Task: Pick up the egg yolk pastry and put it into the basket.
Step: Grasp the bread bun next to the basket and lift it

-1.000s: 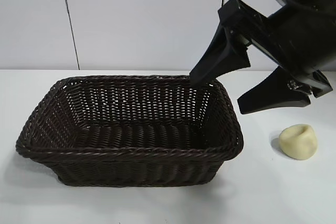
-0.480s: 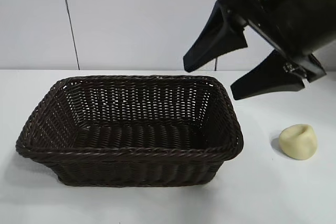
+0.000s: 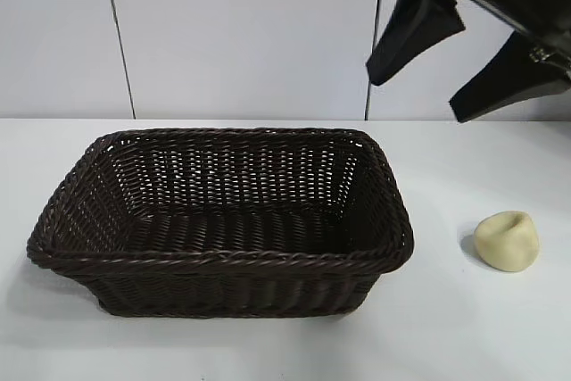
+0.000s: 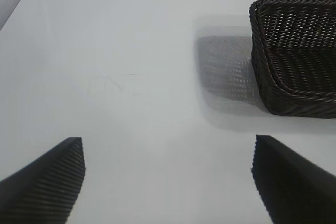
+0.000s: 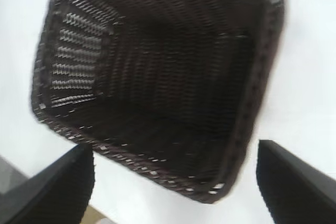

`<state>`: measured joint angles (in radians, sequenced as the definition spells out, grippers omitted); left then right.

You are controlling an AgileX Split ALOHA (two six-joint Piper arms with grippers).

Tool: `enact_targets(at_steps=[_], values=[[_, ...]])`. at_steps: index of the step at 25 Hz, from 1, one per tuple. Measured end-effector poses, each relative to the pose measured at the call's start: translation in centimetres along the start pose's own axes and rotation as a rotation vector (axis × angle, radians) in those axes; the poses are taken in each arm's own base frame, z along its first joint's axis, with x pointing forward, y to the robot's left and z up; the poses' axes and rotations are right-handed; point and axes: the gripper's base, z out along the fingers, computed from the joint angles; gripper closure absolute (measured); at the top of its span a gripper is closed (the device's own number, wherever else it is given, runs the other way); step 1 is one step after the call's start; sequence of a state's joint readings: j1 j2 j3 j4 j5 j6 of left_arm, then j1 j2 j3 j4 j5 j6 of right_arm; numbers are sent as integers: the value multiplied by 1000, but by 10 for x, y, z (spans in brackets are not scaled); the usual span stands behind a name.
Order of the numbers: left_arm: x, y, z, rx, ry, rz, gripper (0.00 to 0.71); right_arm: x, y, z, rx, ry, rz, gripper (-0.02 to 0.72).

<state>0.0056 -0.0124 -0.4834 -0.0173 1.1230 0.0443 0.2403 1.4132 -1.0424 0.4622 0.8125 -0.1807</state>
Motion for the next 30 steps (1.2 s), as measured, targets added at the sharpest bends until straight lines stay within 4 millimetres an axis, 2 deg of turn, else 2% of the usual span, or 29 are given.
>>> enact_targets(at_steps=[12,15,21,30], values=[[0,0,0,0,0,0,81,1,-30,-6,274,83,-58,100],[0,0,0,0,0,0,81,-1,-47,-2,299,101,-10,100],[0,0,0,0,0,0,81,-3,-86,14,344,142,100,100],[0,0,0,0,0,-1,81,-7,-106,55,342,154,130,100]])
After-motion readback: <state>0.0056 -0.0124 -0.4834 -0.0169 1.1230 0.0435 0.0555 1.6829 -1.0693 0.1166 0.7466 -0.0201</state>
